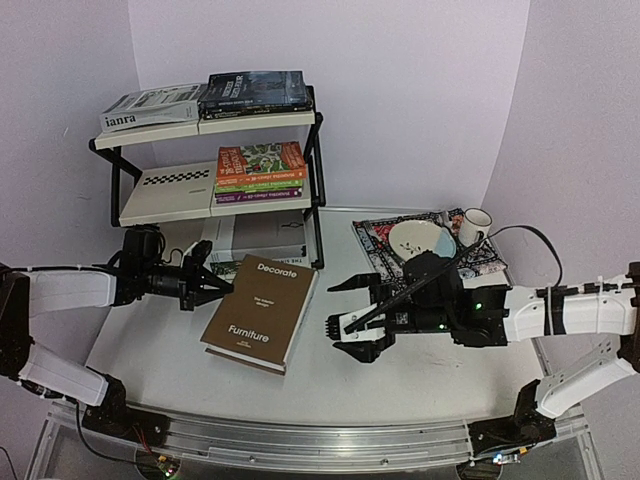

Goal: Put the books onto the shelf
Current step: Pick up the book from the book pile on the shelf, then pass from the left arm to the right

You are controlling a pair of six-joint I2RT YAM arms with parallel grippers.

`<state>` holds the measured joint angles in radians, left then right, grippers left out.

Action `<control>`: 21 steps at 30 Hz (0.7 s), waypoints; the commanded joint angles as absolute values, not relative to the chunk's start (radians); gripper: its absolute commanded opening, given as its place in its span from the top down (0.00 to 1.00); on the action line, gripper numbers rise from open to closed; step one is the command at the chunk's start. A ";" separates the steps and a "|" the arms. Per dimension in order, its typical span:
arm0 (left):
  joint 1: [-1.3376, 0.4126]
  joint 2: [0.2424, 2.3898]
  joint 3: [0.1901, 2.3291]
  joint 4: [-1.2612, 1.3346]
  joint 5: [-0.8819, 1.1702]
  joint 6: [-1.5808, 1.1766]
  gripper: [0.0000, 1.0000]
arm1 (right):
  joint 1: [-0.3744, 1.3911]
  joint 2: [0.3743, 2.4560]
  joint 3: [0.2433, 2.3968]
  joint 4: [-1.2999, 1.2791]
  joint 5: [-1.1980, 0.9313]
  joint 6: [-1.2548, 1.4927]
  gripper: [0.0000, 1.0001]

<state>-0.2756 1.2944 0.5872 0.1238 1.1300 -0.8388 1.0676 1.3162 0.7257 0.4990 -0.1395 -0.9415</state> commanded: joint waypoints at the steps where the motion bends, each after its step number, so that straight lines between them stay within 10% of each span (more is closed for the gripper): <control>1: -0.319 1.266 0.647 0.155 1.191 -0.858 1.00 | 1.072 1.364 0.790 0.613 -0.078 -1.174 0.02; 21: -0.431 1.272 0.705 0.152 1.223 -0.836 1.00 | 1.072 1.349 0.779 0.589 0.065 -1.475 0.04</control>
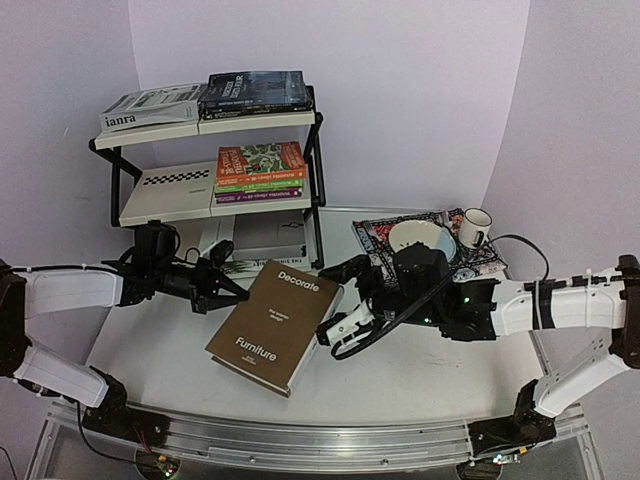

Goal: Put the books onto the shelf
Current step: Pass from the left arm to the right

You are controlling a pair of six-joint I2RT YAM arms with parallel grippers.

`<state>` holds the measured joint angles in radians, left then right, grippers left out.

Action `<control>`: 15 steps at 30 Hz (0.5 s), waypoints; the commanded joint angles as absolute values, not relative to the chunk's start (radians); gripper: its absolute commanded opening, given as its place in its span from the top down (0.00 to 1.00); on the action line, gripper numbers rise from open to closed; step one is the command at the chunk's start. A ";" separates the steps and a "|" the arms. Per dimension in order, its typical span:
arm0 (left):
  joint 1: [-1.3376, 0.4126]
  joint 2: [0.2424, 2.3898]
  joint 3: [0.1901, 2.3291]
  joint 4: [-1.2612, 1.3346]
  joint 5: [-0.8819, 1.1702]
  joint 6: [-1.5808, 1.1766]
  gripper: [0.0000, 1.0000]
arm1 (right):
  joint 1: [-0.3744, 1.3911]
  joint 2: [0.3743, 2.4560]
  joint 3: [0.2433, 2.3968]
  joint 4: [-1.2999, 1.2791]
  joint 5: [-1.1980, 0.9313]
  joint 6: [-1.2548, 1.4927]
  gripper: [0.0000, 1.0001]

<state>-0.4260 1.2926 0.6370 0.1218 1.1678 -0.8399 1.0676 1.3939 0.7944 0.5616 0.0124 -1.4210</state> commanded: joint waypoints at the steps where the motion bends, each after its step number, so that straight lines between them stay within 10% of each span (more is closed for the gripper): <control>1: -0.431 1.271 0.707 0.152 1.226 -0.836 1.00 | 1.072 1.347 0.774 0.602 0.073 -1.484 0.04; 15: -0.463 1.286 0.728 0.152 1.231 -0.831 1.00 | 1.072 1.318 0.752 0.652 0.077 -1.522 0.36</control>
